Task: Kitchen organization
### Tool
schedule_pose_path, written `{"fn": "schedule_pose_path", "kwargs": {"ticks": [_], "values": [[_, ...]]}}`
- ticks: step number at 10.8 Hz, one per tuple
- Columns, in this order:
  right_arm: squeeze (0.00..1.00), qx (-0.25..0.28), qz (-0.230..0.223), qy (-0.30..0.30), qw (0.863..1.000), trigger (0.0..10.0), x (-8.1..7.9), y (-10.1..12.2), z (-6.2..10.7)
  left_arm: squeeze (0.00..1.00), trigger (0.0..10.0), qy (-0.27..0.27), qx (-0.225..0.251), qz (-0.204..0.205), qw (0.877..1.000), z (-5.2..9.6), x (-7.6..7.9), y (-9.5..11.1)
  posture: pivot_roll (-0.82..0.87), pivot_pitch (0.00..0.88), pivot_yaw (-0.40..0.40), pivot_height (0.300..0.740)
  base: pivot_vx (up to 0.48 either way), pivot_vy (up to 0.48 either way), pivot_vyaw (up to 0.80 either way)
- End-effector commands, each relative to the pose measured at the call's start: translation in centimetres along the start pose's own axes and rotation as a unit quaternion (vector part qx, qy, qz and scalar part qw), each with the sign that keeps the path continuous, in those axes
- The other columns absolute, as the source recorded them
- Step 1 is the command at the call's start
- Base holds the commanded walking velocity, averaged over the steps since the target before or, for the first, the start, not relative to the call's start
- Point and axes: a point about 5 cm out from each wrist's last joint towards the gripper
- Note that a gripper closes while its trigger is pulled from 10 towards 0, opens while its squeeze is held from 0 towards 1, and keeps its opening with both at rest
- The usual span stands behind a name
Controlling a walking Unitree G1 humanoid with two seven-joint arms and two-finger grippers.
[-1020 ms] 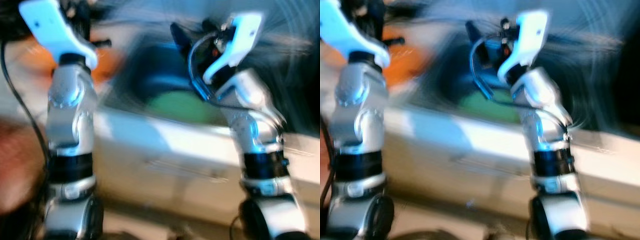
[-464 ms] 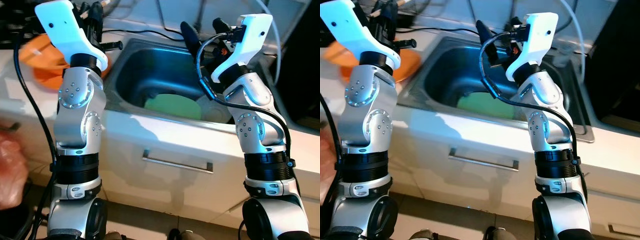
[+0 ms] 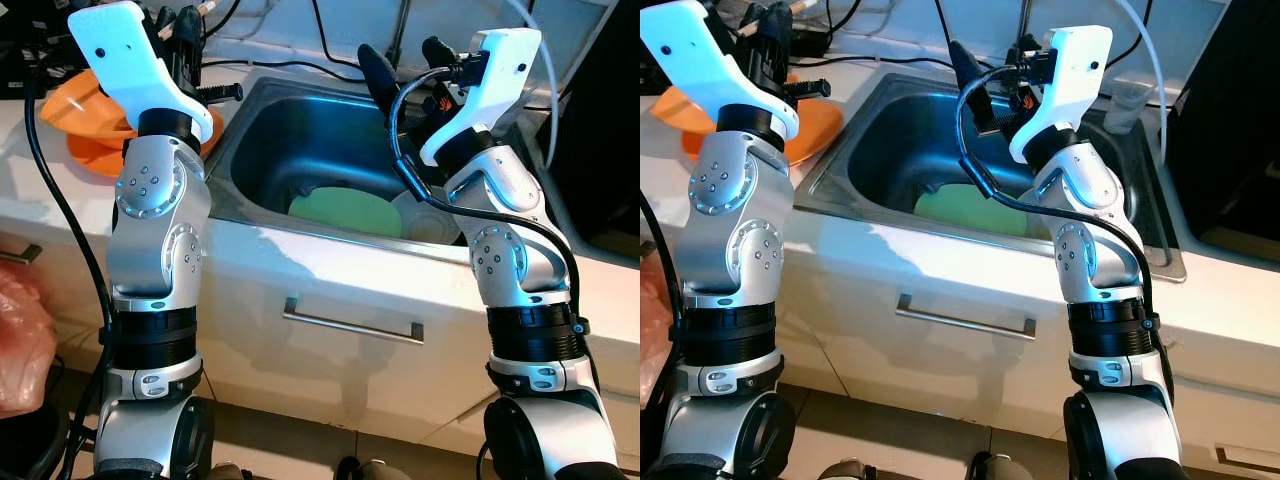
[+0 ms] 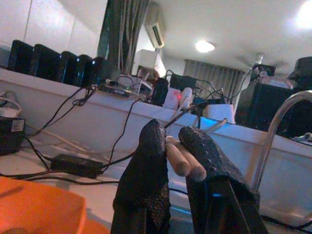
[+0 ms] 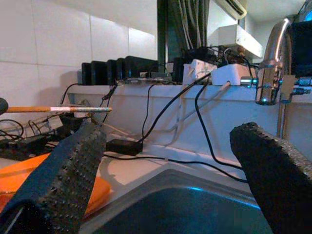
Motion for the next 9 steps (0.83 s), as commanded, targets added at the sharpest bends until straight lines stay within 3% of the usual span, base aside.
{"fn": "schedule_pose_path", "kwargs": {"ticks": [1, 3, 5, 7, 8, 9], "values": [[0.0, 0.004, 0.007, -0.005, 1.0, 10.0, 0.3, 0.3, 0.0, 0.0, 0.0, 0.005, -0.004, 0.001, 1.0, 0.1, -0.1, -0.2, 0.03, 0.108, -0.066, 0.74, 0.0, 0.0, 0.0], [0.0, -0.013, -0.024, 0.003, 1.0, 10.0, 0.0, -0.3, 0.1, 0.0, 0.0, 0.014, -0.031, 0.017, 0.999, 0.5, -0.6, -1.5, 0.03, 0.12, -0.067, 0.74, 0.0, 0.0, 0.0], [0.0, -0.059, -0.133, -0.005, 0.989, 10.0, -0.5, -2.4, 0.7, 0.0, 0.0, 0.009, -0.066, 0.078, 0.995, 1.1, -0.5, -2.6, 0.03, 0.144, -0.071, 0.74, 0.0, 0.0, 0.0], [0.0, -0.091, -0.288, -0.053, 0.952, 10.0, -0.8, -5.0, 1.2, 0.0, 0.0, -0.037, -0.106, 0.137, 0.984, 2.3, 0.7, -3.5, 0.05, 0.169, -0.071, 0.74, 0.0, 0.0, 0.0], [0.0, -0.106, -0.297, -0.056, 0.947, 10.0, -1.4, -6.0, 1.4, 0.0, 0.0, -0.049, -0.121, 0.166, 0.977, 2.8, 1.1, -3.7, 0.07, 0.179, -0.068, 0.74, 0.0, 0.0, 0.0], [1.0, -0.118, -0.305, -0.059, 0.943, 10.0, -1.8, -6.6, 1.7, 0.0, 0.0, -0.058, -0.136, 0.193, 0.97, 3.3, 1.4, -3.9, 0.07, 0.184, -0.065, 0.74, 0.0, 0.0, 0.0]]}}
Point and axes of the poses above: a point about 5 cm out from each wrist's last joint towards the gripper, its own z axis pointing back from the gripper into the wrist, its own y axis along the axis of the wrist's last joint, x = y × z, and after that the axes turned 7 degrees about z, right-handed
